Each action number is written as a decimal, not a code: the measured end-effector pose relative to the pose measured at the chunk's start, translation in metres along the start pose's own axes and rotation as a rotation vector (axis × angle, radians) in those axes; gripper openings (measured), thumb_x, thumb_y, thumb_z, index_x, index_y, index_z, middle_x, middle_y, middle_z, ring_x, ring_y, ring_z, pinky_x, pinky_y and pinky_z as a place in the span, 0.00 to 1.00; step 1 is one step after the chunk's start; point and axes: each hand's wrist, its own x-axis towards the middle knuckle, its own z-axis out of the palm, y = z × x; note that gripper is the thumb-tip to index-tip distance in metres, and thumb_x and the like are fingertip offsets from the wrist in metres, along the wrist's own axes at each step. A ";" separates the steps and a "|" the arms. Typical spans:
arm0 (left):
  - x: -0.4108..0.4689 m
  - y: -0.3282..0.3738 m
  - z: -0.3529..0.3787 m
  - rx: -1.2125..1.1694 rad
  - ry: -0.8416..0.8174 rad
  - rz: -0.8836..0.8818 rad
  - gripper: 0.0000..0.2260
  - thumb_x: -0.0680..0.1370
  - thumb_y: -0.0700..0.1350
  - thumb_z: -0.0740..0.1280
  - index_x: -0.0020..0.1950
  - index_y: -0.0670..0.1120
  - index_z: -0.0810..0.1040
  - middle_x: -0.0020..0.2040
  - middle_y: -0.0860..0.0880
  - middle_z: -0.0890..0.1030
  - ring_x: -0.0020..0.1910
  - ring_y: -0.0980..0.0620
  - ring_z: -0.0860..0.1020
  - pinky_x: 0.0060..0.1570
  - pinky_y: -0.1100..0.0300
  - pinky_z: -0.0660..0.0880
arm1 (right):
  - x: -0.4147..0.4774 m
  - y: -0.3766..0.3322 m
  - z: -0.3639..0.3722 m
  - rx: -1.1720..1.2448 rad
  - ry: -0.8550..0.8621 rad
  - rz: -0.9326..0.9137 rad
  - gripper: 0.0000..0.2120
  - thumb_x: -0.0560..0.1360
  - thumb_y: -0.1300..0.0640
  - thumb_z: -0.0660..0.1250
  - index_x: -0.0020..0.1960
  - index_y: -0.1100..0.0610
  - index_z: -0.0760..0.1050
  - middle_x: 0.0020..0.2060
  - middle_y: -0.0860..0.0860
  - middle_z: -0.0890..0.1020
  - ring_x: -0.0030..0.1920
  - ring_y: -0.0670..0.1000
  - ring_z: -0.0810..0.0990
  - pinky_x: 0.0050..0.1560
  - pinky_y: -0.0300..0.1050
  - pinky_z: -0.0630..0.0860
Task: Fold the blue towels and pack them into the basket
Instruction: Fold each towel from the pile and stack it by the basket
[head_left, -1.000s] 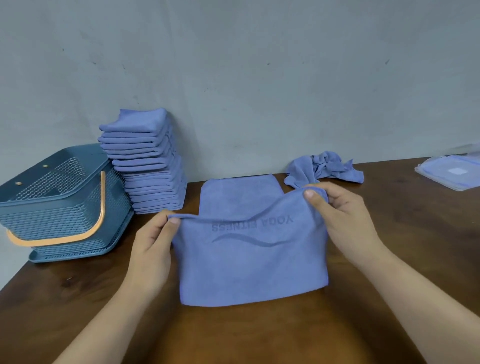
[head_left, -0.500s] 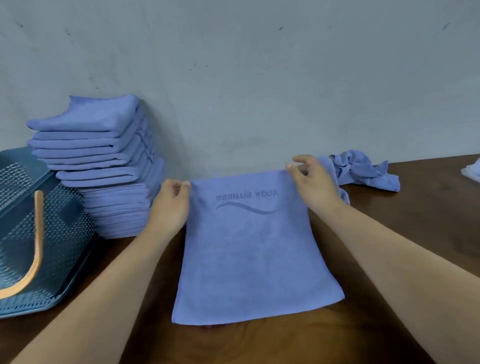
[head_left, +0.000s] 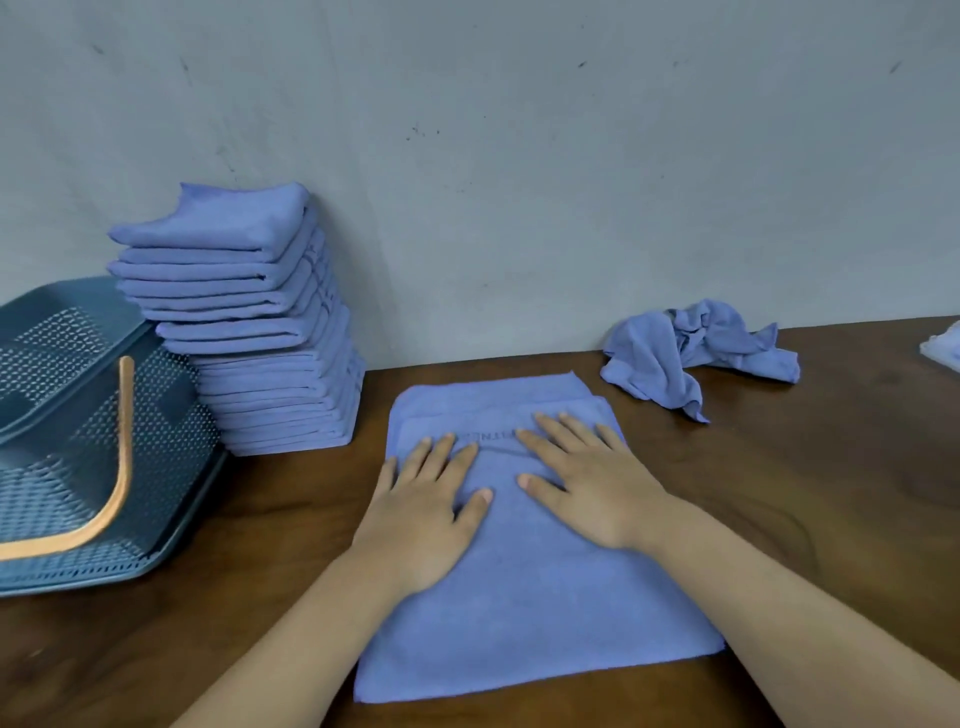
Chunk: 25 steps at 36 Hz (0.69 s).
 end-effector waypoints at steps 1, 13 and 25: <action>-0.013 0.003 0.002 0.002 0.006 -0.002 0.34 0.81 0.72 0.41 0.87 0.63 0.44 0.87 0.60 0.42 0.85 0.56 0.38 0.84 0.46 0.39 | -0.012 -0.005 0.001 -0.002 -0.005 -0.004 0.37 0.79 0.24 0.38 0.84 0.35 0.41 0.85 0.38 0.41 0.84 0.45 0.38 0.84 0.56 0.40; -0.134 0.039 0.010 0.023 -0.002 0.016 0.35 0.79 0.72 0.37 0.86 0.64 0.40 0.86 0.61 0.36 0.84 0.57 0.33 0.83 0.48 0.35 | -0.143 -0.061 0.005 -0.036 -0.045 0.010 0.36 0.78 0.26 0.33 0.84 0.36 0.35 0.84 0.39 0.35 0.83 0.47 0.31 0.83 0.55 0.37; -0.054 -0.007 -0.024 -0.079 -0.031 -0.004 0.28 0.86 0.65 0.51 0.86 0.61 0.54 0.87 0.62 0.51 0.85 0.61 0.44 0.84 0.50 0.43 | -0.073 -0.007 -0.022 0.046 -0.086 -0.023 0.31 0.83 0.29 0.47 0.84 0.34 0.51 0.84 0.35 0.47 0.82 0.36 0.41 0.83 0.48 0.41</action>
